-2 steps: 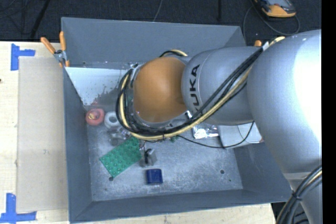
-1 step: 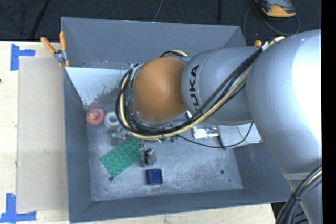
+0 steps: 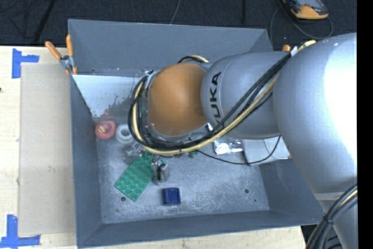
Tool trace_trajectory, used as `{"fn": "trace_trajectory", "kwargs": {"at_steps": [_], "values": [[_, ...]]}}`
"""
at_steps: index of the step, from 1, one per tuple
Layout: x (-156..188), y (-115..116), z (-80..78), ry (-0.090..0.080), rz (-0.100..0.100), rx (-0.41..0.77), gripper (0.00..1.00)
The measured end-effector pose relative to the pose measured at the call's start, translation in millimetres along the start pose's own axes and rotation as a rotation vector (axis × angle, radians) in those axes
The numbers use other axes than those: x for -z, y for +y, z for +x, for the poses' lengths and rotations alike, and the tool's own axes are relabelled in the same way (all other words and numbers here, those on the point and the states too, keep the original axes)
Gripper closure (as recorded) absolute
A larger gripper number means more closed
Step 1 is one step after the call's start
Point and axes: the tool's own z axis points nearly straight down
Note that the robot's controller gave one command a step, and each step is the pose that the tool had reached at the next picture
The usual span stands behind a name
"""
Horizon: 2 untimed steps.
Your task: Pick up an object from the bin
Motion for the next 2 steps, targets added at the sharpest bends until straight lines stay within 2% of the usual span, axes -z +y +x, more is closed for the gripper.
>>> {"fn": "trace_trajectory", "kwargs": {"at_steps": [2], "values": [[21.5,-0.4,-0.9,0.000,0.002,-0.007,1.00]]}}
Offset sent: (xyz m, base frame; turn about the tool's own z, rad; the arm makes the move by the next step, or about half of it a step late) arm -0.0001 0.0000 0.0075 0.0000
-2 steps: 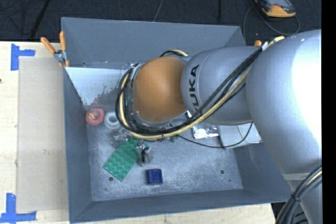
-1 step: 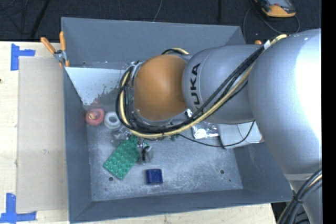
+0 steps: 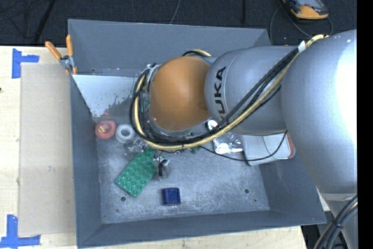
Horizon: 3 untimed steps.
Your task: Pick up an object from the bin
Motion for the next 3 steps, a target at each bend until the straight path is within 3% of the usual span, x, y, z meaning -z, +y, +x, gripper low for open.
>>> {"fn": "trace_trajectory", "kwargs": {"at_steps": [2,3], "values": [[26.8,0.0,-1.4,0.001,-0.001,-0.008,1.00],[58.8,0.1,-2.6,-0.001,0.001,-0.012,1.00]]}}
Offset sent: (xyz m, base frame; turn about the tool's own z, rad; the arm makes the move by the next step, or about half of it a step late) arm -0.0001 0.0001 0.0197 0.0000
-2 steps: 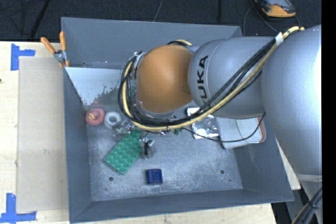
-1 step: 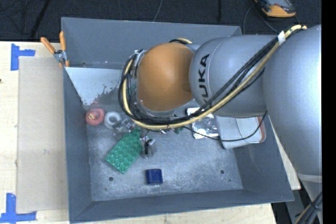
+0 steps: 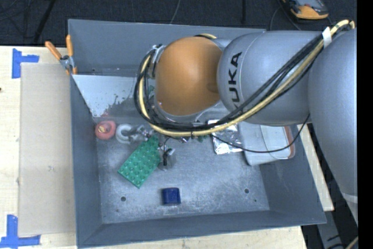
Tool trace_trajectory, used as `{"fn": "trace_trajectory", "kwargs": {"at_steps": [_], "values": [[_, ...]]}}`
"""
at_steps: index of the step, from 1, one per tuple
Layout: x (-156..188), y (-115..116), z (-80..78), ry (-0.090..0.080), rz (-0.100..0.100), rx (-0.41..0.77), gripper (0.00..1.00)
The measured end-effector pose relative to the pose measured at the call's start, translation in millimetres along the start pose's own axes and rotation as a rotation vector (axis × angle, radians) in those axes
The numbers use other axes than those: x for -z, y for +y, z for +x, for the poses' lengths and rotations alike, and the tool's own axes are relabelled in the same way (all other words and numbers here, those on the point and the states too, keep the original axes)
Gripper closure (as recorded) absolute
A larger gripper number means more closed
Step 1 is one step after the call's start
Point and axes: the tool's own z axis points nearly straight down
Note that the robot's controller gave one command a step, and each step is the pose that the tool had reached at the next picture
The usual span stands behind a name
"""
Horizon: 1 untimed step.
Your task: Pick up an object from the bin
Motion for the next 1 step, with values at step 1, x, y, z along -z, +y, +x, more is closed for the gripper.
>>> {"fn": "trace_trajectory", "kwargs": {"at_steps": [1], "values": [[3.6,0.1,-0.4,0.002,-0.002,-0.003,1.00]]}}
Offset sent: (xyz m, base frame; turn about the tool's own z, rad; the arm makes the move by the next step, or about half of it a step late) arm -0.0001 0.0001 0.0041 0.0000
